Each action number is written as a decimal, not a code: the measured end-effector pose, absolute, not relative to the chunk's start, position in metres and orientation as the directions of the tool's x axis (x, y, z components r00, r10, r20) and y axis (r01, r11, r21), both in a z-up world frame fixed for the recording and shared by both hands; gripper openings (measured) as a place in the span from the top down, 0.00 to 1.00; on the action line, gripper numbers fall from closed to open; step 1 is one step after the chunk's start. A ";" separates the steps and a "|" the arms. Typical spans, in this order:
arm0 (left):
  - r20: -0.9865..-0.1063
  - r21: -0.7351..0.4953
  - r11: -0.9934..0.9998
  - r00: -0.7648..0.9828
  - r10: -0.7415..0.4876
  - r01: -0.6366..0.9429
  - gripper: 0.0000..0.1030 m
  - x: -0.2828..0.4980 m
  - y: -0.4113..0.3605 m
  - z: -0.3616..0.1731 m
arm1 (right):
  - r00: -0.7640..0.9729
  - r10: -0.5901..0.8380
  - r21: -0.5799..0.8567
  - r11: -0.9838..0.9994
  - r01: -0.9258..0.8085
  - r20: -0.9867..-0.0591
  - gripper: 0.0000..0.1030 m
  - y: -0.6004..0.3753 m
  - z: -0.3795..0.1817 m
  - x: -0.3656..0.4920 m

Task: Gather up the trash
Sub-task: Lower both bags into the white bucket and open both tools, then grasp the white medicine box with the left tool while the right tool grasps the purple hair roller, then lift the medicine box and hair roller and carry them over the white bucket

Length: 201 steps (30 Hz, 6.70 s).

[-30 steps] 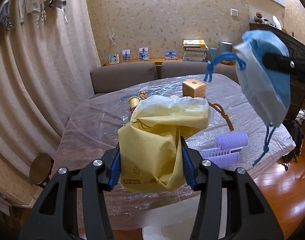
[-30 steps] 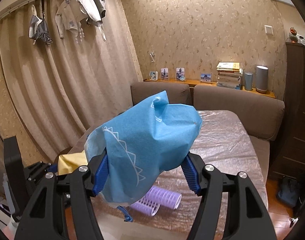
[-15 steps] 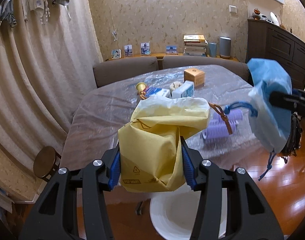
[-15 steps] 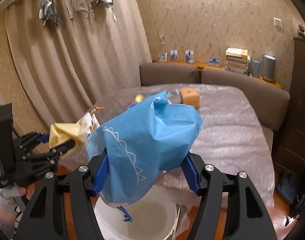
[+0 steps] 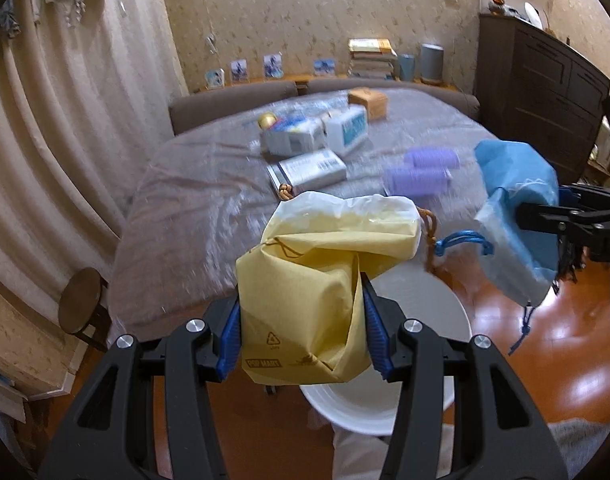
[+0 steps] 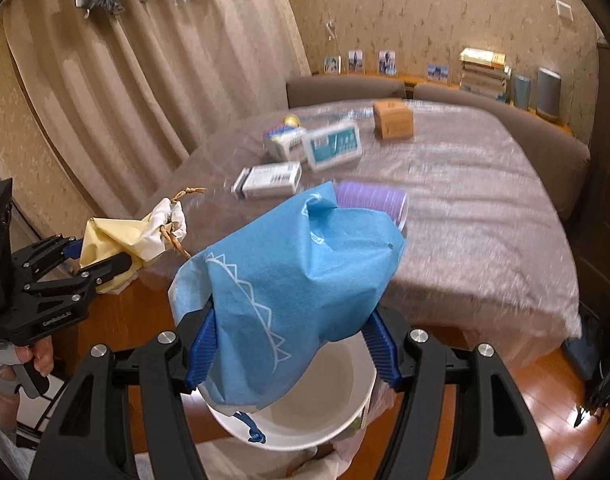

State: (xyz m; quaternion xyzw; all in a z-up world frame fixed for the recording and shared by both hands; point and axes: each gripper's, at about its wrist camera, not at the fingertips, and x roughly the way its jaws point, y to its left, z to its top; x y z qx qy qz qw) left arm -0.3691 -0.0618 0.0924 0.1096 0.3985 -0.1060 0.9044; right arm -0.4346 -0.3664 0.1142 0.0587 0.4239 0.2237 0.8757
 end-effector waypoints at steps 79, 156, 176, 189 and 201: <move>-0.490 -0.036 0.958 0.831 -0.265 0.285 0.01 -0.329 -0.024 0.125 | 0.800 0.123 0.145 0.988 -0.046 -0.588 0.04 -0.381 0.135 -0.386; -0.729 0.006 0.984 0.674 -0.118 0.179 0.02 -0.185 -0.092 0.036 | 0.638 0.204 0.288 0.957 0.030 -0.742 0.24 -0.365 0.075 -0.263; -0.688 -0.030 0.971 0.699 -0.193 0.239 0.02 -0.225 -0.080 0.068 | 0.662 0.349 0.359 0.925 -0.127 -0.664 0.24 -0.360 0.114 -0.294; -0.689 -0.020 0.967 0.698 -0.197 0.253 0.02 -0.261 -0.077 0.072 | 0.623 0.431 0.385 0.897 -0.217 -0.653 0.24 -0.351 0.125 -0.342; -0.702 -0.021 0.962 0.680 -0.209 0.274 0.02 -0.301 -0.072 0.072 | 0.568 0.474 0.382 0.880 -0.283 -0.673 0.24 -0.344 0.118 -0.383</move>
